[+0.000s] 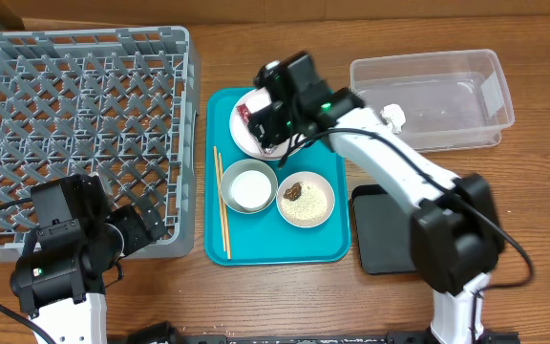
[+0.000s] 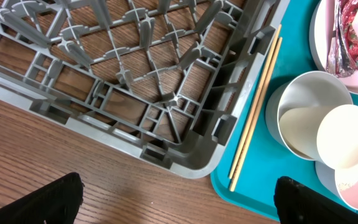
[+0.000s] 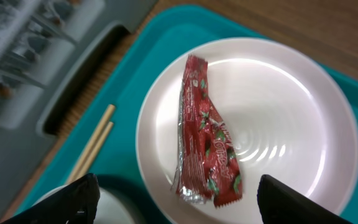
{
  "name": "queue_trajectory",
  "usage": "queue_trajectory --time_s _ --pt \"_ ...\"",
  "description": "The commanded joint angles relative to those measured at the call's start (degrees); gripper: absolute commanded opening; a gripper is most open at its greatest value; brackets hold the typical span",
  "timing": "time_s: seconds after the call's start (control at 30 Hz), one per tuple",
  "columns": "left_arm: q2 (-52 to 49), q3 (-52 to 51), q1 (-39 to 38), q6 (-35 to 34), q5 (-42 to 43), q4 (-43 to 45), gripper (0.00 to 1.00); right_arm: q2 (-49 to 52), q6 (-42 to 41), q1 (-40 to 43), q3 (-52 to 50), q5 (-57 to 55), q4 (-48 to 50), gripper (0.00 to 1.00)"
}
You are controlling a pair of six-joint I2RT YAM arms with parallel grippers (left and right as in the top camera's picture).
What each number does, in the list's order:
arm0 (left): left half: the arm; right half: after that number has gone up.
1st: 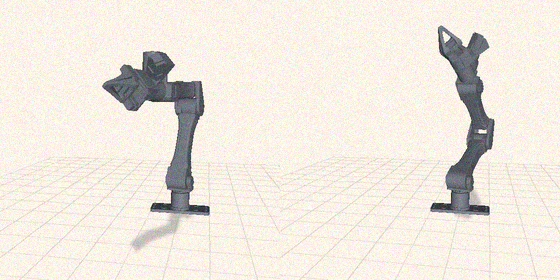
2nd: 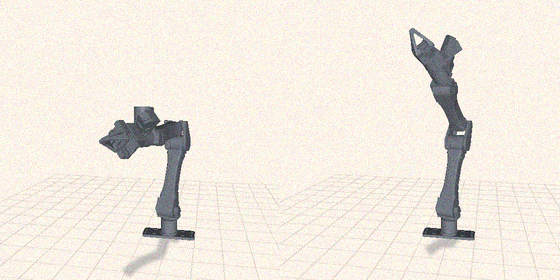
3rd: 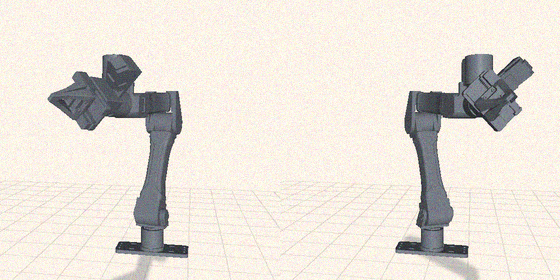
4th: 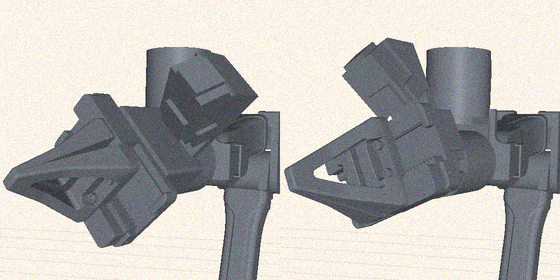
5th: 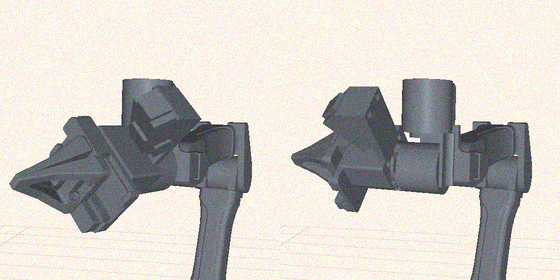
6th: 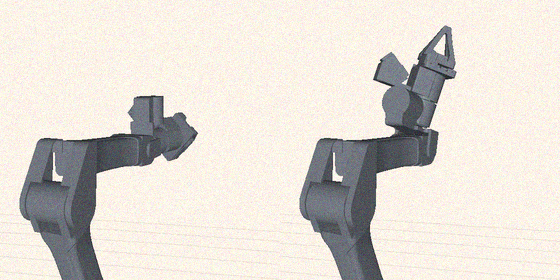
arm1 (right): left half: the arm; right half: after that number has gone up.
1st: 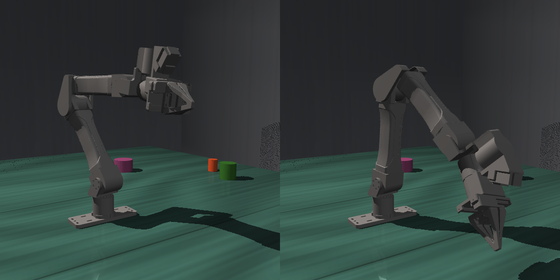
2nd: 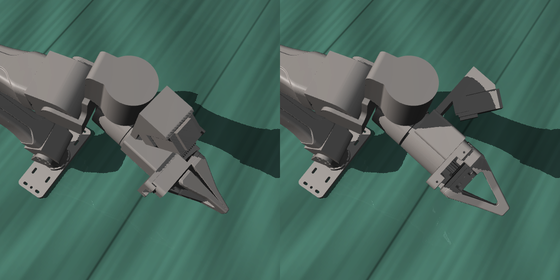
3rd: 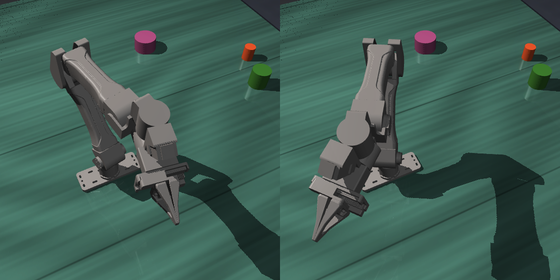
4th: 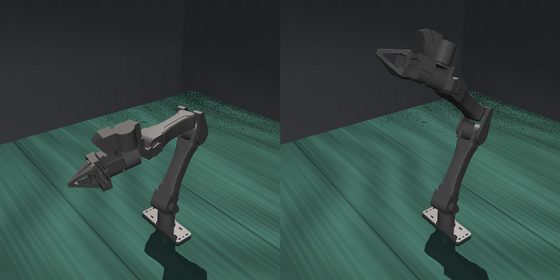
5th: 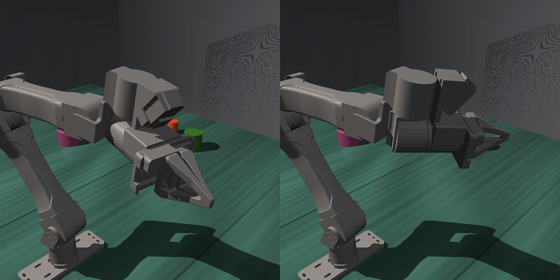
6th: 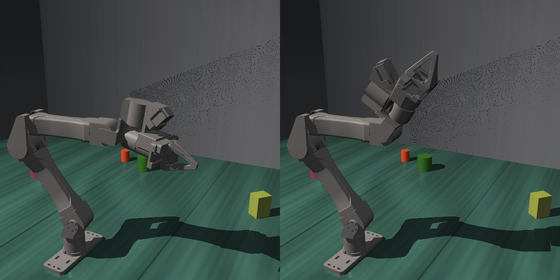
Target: Sort waste into correct bins and load items into the dishwasher
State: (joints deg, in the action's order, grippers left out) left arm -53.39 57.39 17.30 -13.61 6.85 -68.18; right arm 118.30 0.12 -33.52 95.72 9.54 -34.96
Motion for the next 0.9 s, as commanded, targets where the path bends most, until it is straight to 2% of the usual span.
queue_trajectory --time_s 0.0,0.27,0.33,0.47,0.63,0.73,0.77,0.87 --pt "0.13 1.27 0.31 -0.59 0.22 -0.37 1.00 4.37 1.05 -0.90 1.05 -4.17 2.80 0.83" --pt "0.13 1.27 0.31 -0.57 0.22 -0.48 1.00 10.60 1.01 -1.29 1.05 -4.39 5.31 0.83" --pt "0.13 1.27 0.31 -0.57 0.22 -0.48 1.00 11.74 1.01 -1.31 1.05 -4.39 5.11 0.80" --pt "0.13 1.27 0.31 -0.57 0.20 -0.52 1.00 12.46 1.01 -1.31 1.05 -4.42 4.26 0.61" --pt "0.13 1.27 0.31 -0.57 0.20 -0.44 1.00 10.32 0.96 -0.96 1.14 -4.74 3.89 0.26" --pt "0.13 1.27 0.31 -0.57 0.20 -0.50 1.00 6.56 -0.57 -0.04 1.14 -9.16 3.76 0.09" --pt "0.13 1.29 0.31 -0.57 0.20 -0.48 1.00 5.09 -0.81 0.35 1.14 -10.78 3.61 0.05" --pt "0.13 1.27 0.31 -0.57 0.22 -0.50 1.00 -0.22 -2.10 1.84 1.14 -14.51 2.56 0.04"
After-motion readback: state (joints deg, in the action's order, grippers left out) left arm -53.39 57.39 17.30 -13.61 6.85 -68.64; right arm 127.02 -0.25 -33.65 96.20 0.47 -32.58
